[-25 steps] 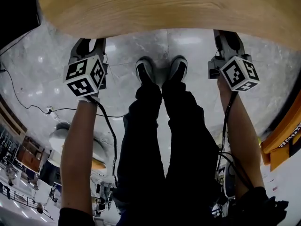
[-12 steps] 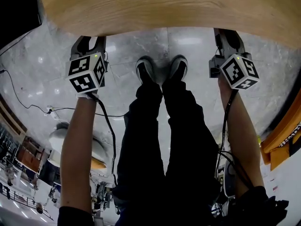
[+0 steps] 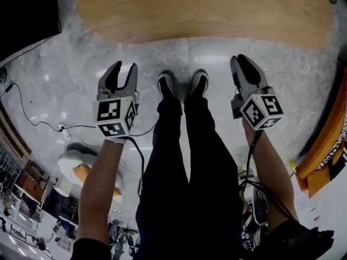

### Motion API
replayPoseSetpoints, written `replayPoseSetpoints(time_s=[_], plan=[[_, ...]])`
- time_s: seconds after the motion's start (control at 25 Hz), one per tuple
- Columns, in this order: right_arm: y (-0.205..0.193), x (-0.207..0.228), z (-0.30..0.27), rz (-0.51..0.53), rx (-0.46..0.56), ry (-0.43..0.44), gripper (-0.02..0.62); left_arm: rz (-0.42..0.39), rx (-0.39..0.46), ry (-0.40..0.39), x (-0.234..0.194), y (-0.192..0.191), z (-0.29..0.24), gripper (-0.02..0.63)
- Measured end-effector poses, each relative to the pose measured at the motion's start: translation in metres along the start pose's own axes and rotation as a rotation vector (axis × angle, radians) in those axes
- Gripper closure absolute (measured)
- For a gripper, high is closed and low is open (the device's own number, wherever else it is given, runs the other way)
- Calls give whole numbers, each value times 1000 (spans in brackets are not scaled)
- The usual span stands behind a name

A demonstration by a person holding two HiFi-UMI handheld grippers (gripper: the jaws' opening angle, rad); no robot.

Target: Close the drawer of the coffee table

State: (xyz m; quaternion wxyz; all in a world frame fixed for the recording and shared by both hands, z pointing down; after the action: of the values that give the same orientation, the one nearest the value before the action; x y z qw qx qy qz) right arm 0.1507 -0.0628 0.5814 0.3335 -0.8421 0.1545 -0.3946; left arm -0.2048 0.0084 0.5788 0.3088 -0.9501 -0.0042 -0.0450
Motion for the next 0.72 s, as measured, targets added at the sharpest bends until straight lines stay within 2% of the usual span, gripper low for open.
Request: replayPoseSetpoints(time_s=[0.24, 0.32, 0.4, 0.48, 0.6, 0.72], plan=[[87, -101, 35, 76, 38, 94, 545, 96, 113, -116, 29, 88, 106, 444], [120, -130, 44, 129, 64, 126, 571, 105, 163, -148, 38, 120, 135, 480], [152, -158, 54, 190, 96, 156, 588, 109, 216, -173, 44, 150, 167, 546], [184, -185, 67, 242, 134, 182, 594, 99, 281, -182, 47, 176, 200, 604], [227, -221, 86, 310, 196, 196, 594, 76, 381, -170, 47, 210, 246, 604], [258, -251, 108, 355, 247, 195, 595, 92, 458, -148, 41, 234, 289, 604]])
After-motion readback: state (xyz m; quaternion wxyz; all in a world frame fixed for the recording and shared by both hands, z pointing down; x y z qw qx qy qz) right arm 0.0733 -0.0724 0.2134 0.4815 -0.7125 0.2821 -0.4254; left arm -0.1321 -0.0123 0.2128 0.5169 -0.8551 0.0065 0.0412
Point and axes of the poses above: the fingertips, and each gripper's own axes: z backward along the fingers, x to its right, y out of its top, the point moved 8 cm from there along z, backward along the fingers, and after that the axes turned 15 degrees about y, right-handed, at the moved point
